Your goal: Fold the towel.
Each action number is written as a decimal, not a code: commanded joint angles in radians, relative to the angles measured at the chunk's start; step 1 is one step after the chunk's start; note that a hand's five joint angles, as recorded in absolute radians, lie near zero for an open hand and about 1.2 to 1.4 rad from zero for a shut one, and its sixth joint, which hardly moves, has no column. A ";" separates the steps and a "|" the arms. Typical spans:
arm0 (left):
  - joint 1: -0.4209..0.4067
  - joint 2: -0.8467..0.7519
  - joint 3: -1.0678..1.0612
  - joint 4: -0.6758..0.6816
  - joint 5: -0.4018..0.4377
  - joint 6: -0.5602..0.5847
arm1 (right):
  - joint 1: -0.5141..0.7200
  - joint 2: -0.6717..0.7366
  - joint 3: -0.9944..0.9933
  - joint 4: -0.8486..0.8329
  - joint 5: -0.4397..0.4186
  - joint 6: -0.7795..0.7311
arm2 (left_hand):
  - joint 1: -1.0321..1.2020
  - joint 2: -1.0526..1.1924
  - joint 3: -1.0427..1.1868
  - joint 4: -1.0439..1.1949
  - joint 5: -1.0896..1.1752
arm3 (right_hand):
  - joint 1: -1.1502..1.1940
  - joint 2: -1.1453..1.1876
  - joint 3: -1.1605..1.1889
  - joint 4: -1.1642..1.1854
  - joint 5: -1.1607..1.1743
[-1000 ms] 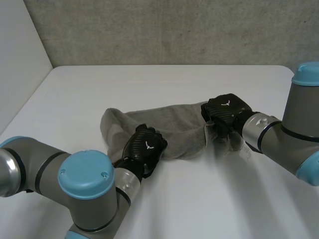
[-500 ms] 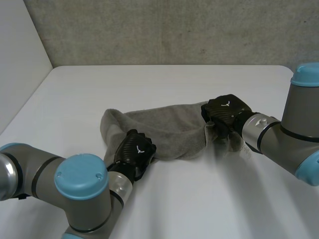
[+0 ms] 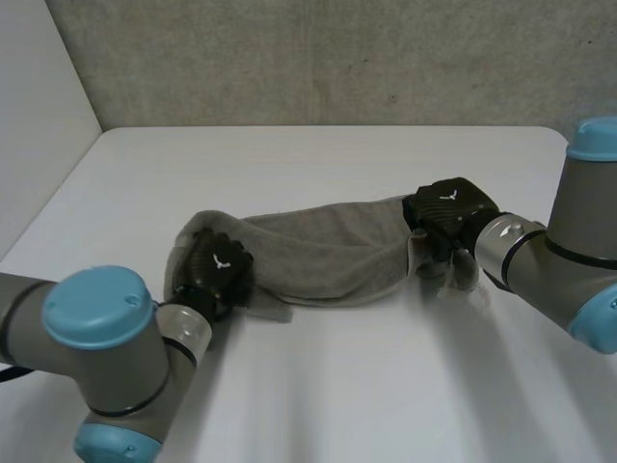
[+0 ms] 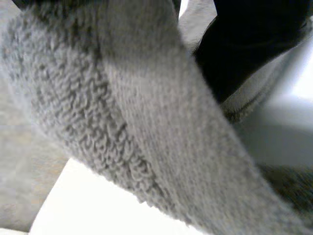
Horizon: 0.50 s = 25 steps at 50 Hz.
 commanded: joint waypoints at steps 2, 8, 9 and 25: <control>0.060 0.183 -0.011 -0.013 0.012 -0.034 | -0.006 -0.128 -0.059 0.091 -0.010 0.004 | 0.144 0.082 0.079 0.053 0.099 | 0.086 0.122 0.062 0.066 0.061; 0.138 0.392 -0.005 -0.016 0.109 -0.247 | -0.075 -0.215 -0.144 0.197 -0.024 0.027 | 0.144 0.082 0.079 0.053 0.099 | 0.086 0.122 0.062 0.066 0.061; 0.139 0.393 -0.005 -0.016 0.109 -0.248 | -0.076 -0.216 -0.144 0.197 -0.024 0.027 | 0.144 0.082 0.079 0.053 0.099 | 0.086 0.122 0.062 0.066 0.061; 0.321 0.218 -0.014 -0.154 0.304 -0.568 | -0.091 -0.067 -0.135 0.344 -0.064 -0.086 | 0.144 0.082 0.079 0.053 0.099 | 0.086 0.122 0.062 0.066 0.061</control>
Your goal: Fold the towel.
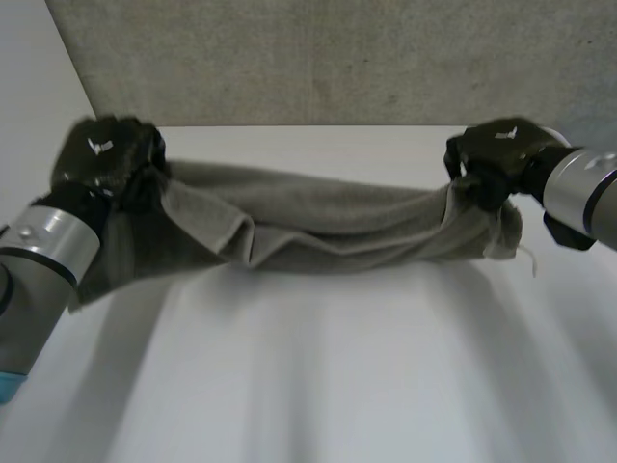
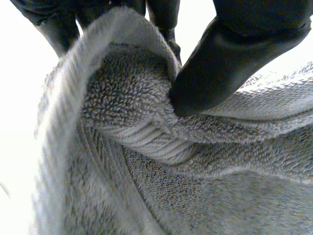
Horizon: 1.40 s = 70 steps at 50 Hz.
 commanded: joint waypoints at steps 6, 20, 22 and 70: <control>0.020 -0.278 0.013 -0.136 0.090 -0.038 | 0.025 0.144 0.007 0.183 0.006 -0.259 | 0.144 0.082 0.076 0.053 0.100 | 0.086 0.122 0.062 0.066 0.061; 0.004 -0.347 0.626 -0.314 0.107 -0.341 | 0.094 0.161 -0.323 -0.482 0.055 0.068 | 0.144 0.082 0.076 0.053 0.100 | 0.086 0.122 0.062 0.066 0.061; 0.005 -0.340 0.692 -0.303 0.096 -0.392 | 0.091 0.125 -0.307 -0.622 0.072 0.146 | 0.144 0.082 0.076 0.053 0.100 | 0.086 0.122 0.062 0.066 0.061; 0.112 -0.401 0.186 -0.115 0.266 -0.231 | 0.076 0.155 0.223 -0.329 0.051 -0.165 | 0.144 0.082 0.076 0.053 0.100 | 0.086 0.122 0.062 0.066 0.061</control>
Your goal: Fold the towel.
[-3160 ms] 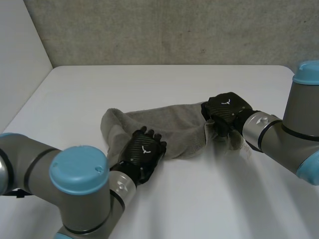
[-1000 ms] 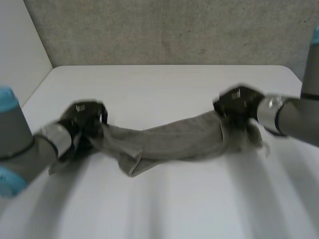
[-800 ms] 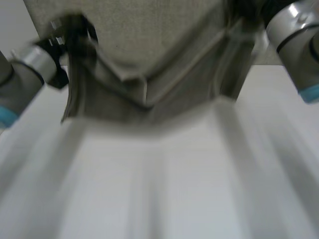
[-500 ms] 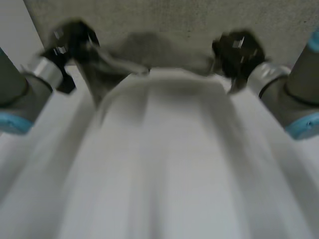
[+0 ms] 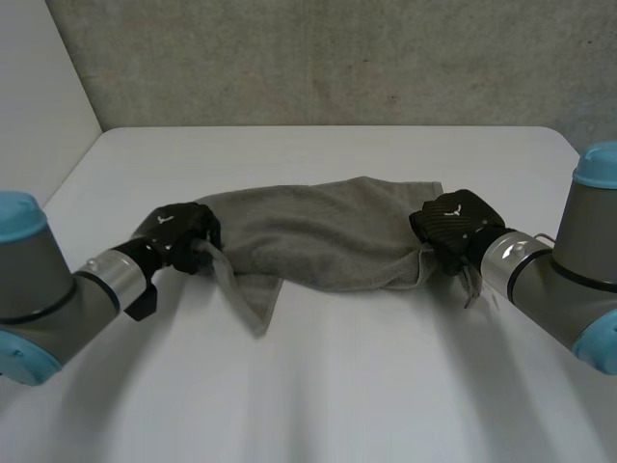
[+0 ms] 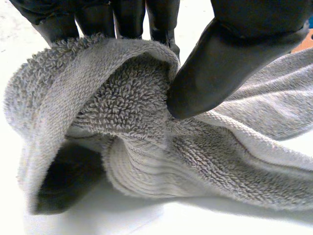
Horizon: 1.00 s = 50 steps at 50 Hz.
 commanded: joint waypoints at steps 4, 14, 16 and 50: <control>0.074 -0.039 0.066 -0.032 0.001 -0.073 | 0.009 0.045 -0.031 0.007 -0.002 0.012 | 0.134 0.075 0.071 0.043 0.100 | 0.086 0.112 0.062 0.066 0.061; 0.129 -0.153 0.152 -0.031 -0.050 -0.066 | 0.027 0.076 -0.031 0.006 0.009 0.012 | -0.233 -0.291 -0.295 -0.324 -0.267 | 0.086 0.112 0.062 0.066 0.061; 0.143 -0.160 0.161 -0.035 -0.071 -0.054 | 0.032 0.076 -0.033 0.006 0.011 0.012 | -0.624 -0.683 -0.687 -0.715 -0.658 | 0.081 0.107 0.057 0.061 0.057; 0.132 0.275 -0.325 -0.045 0.089 0.419 | 0.033 0.074 -0.024 0.009 0.012 0.028 | -1.025 -1.084 -1.088 -1.117 -1.060 | 0.057 0.084 0.034 0.038 0.033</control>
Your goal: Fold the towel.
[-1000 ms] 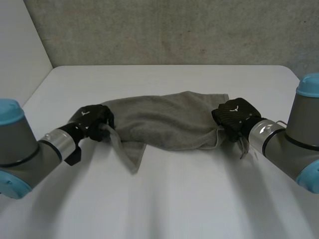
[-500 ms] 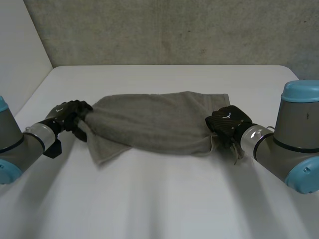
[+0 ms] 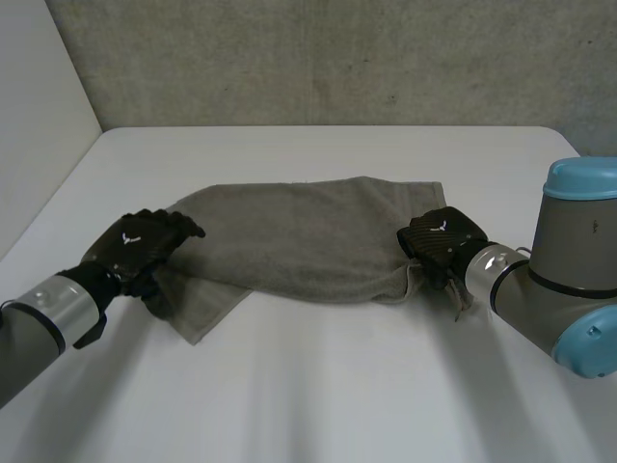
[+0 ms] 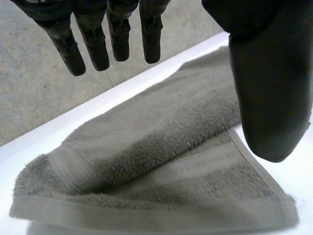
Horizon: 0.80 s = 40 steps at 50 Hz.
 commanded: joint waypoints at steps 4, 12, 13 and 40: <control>-0.007 -0.011 -0.081 0.009 -0.016 0.165 | 0.000 0.002 0.002 0.000 0.000 -0.002 | -0.005 -0.003 -0.005 -0.016 0.022 | 0.049 0.075 0.025 0.029 0.024; -0.121 -0.072 -0.120 0.071 -0.108 0.261 | 0.000 0.005 0.003 -0.001 0.000 -0.002 | 0.053 0.056 0.054 0.043 0.081 | 0.040 0.066 0.016 0.020 0.015; -0.144 -0.084 -0.121 0.100 -0.152 0.261 | 0.000 0.005 0.005 -0.001 0.000 -0.002 | 0.074 0.076 0.074 0.063 0.101 | 0.040 0.066 0.016 0.020 0.015; -0.257 -0.187 -0.072 0.216 -0.317 0.255 | 0.000 0.012 0.019 0.000 0.000 -0.008 | 0.459 0.461 0.459 0.448 0.486 | 0.028 0.054 0.004 0.008 0.004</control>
